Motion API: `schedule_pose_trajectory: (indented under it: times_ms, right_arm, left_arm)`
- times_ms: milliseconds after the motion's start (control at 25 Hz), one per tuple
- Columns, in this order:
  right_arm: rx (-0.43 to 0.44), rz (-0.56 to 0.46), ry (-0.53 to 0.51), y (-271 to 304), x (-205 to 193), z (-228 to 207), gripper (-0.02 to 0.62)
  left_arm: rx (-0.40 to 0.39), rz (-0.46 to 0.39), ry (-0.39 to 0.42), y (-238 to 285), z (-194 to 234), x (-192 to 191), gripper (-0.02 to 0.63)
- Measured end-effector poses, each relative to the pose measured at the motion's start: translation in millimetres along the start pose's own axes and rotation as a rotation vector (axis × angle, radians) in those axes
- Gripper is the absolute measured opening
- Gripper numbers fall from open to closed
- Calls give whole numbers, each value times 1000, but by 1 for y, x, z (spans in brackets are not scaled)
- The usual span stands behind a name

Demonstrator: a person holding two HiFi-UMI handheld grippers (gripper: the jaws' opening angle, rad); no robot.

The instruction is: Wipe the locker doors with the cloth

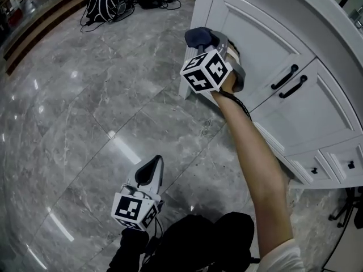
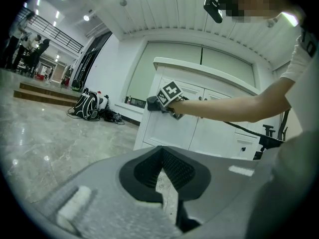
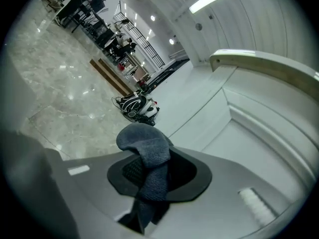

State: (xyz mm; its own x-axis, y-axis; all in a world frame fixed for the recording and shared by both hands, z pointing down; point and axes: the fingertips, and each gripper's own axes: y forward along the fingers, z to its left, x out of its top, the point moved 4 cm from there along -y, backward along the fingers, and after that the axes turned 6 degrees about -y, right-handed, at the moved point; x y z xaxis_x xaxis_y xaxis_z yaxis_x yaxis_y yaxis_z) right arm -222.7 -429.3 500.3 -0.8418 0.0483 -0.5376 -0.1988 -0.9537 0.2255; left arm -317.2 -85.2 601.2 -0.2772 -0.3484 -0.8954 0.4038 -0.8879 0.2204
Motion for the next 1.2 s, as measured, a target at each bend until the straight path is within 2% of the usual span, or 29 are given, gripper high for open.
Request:
schedule_pose_trajectory:
  times_ms: [160,440,880,1000,1200]
  right_arm:
    - [48,20,-5,9,-21,32,86]
    - [143,68,78,20,-51,75,86]
    - [297,110,340,30,-87,122,84]
    - [337,79,397,23,-87,121,84]
    - [361,-81,429,-18,-60,102,84]
  left_arm:
    - [1,12,-3,2,1,-2,2]
    - [9,11,0,3,5,-3,2]
    - [35,26,-4,-4,10,-4,2]
    - [29,22,6,-4,9,-6,2]
    - [34,13,21,0,5,0,2]
